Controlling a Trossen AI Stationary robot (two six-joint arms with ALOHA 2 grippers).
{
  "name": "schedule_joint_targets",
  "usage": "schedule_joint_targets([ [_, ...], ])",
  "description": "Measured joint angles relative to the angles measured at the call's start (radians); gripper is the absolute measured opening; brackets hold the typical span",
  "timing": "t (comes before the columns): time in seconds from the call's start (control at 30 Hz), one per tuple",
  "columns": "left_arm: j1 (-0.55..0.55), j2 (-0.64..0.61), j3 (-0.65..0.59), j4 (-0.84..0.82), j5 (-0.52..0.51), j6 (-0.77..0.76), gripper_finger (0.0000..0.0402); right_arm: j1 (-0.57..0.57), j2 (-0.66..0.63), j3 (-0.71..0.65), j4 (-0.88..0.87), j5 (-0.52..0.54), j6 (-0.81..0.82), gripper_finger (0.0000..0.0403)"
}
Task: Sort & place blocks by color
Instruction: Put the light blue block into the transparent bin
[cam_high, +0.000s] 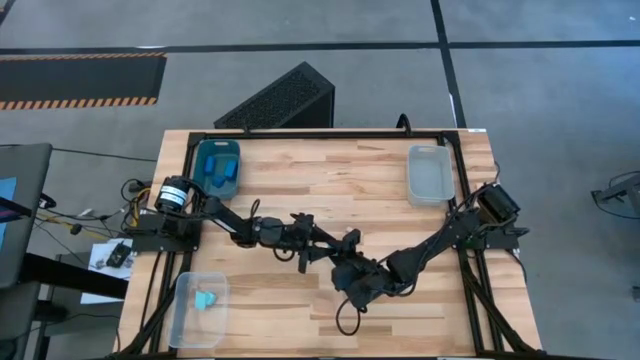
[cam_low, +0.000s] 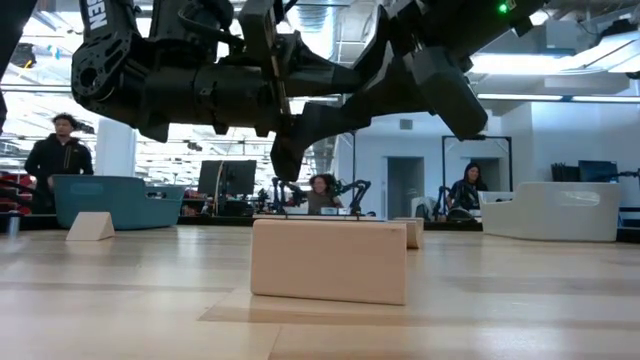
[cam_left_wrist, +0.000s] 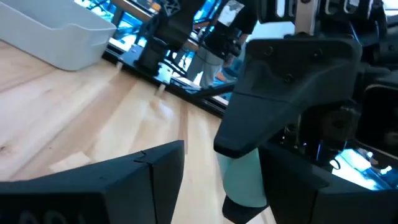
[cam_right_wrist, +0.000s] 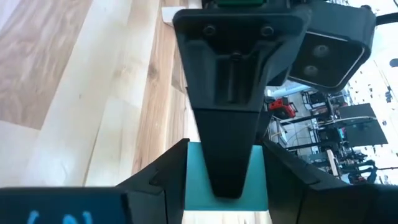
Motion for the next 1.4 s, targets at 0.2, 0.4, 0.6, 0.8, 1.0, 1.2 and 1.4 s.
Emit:
schedule_joint_targets([
  [0.2, -0.002, 0.000, 0.000, 0.006, -0.028, -0.009, 0.0140, -0.001, 0.000, 0.000, -0.003, 0.001, -0.009, 0.0181],
  [0.4, 0.000, 0.000, 0.017, -0.003, 0.043, 0.012, 0.0042, -0.001, 0.000, -0.001, 0.001, 0.008, -0.015, 0.0188],
  [0.6, 0.014, -0.009, 0.001, -0.036, 0.069, 0.026, 0.0041, -0.009, 0.000, -0.001, 0.010, -0.017, 0.017, 0.0207],
  [0.8, 0.011, -0.106, -0.037, -0.396, -0.070, 0.028, 0.0049, -0.019, -0.004, 0.003, 0.021, 0.002, -0.002, 0.0237],
  [1.0, -0.097, -0.273, -0.055, -0.844, -0.390, 0.012, 0.0043, -0.113, -0.040, 0.001, 0.052, -0.035, 0.051, 0.0244],
  [1.2, -0.273, -0.441, -0.052, -1.276, -0.613, -0.207, 0.0047, -0.244, -0.057, 0.001, 0.118, -0.346, 0.179, 0.0244],
  [1.4, -0.511, -0.621, -0.050, -1.564, -0.584, -0.468, 0.0043, -0.329, -0.031, 0.000, 0.215, -0.610, 0.352, 0.0244],
])
